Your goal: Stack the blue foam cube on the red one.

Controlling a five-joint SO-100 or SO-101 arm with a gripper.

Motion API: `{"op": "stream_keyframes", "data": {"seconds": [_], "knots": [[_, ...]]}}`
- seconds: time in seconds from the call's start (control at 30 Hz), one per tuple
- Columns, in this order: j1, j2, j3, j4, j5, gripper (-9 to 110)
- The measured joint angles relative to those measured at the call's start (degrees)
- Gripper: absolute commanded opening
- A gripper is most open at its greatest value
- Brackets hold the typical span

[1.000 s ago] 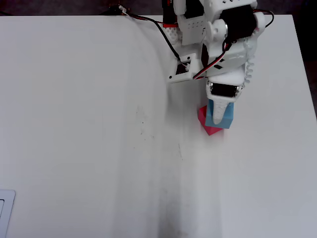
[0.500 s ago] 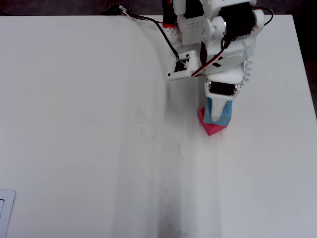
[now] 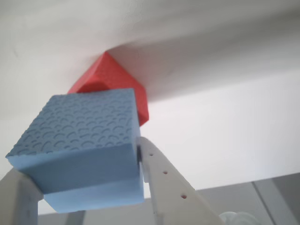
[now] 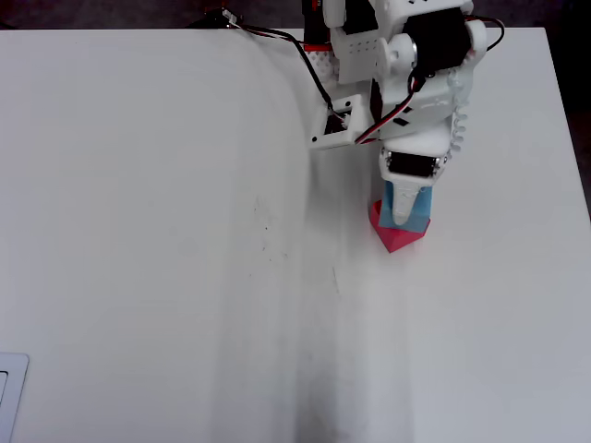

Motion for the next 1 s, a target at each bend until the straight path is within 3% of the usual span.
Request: {"op": "stream_keyframes", "data": {"seconds": [0.43,0.6,1.0], "knots": [[0.4,3.0,0.1,0.8,0.0,44],[-0.3,6.3,0.1,2.0,0.0,43],[-0.4,25.8,0.2,6.3,0.0,30]]}}
